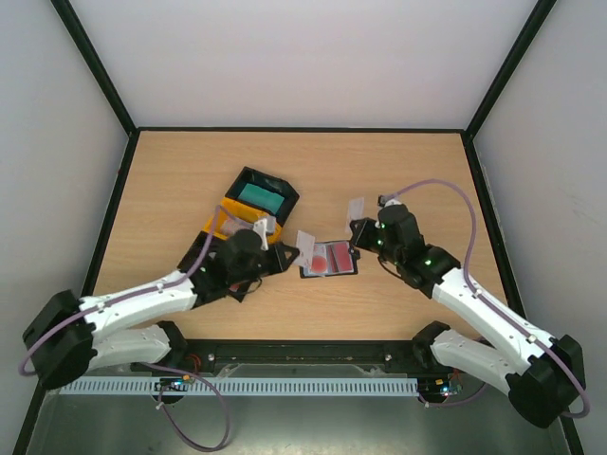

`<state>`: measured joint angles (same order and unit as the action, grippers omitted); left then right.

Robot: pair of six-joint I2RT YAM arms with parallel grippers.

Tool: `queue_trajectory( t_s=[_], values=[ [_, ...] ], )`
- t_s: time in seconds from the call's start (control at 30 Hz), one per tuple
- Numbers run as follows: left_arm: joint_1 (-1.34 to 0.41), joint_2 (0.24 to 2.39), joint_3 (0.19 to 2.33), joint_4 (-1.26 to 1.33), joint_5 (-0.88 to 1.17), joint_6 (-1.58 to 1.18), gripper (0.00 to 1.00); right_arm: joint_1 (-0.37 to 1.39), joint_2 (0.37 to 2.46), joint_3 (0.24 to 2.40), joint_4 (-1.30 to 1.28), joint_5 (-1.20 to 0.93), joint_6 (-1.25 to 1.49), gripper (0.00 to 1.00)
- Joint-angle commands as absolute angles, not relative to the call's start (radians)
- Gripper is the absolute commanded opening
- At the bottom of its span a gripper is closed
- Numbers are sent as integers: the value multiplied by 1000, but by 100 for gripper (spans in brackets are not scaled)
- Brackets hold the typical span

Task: Put the credit cards into the card holder
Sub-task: Insert the credit card into the card holder.

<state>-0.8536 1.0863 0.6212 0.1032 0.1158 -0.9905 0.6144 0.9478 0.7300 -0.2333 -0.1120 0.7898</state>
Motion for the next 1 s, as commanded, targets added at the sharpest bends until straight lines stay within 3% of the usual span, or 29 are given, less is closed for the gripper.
queue_trajectory(
  t_s=[0.0, 0.3, 0.97],
  values=[
    [-964, 1191, 545, 370, -160, -1105, 2, 630, 955, 645, -355, -123, 733, 2],
    [-1066, 1465, 560, 558, -211, -1190, 2, 736, 1043, 594, -414, -117, 702, 2],
    [-1044, 1667, 623, 607, -189, -1223, 2, 742, 1201, 591, -406, 52, 684, 2]
  ],
)
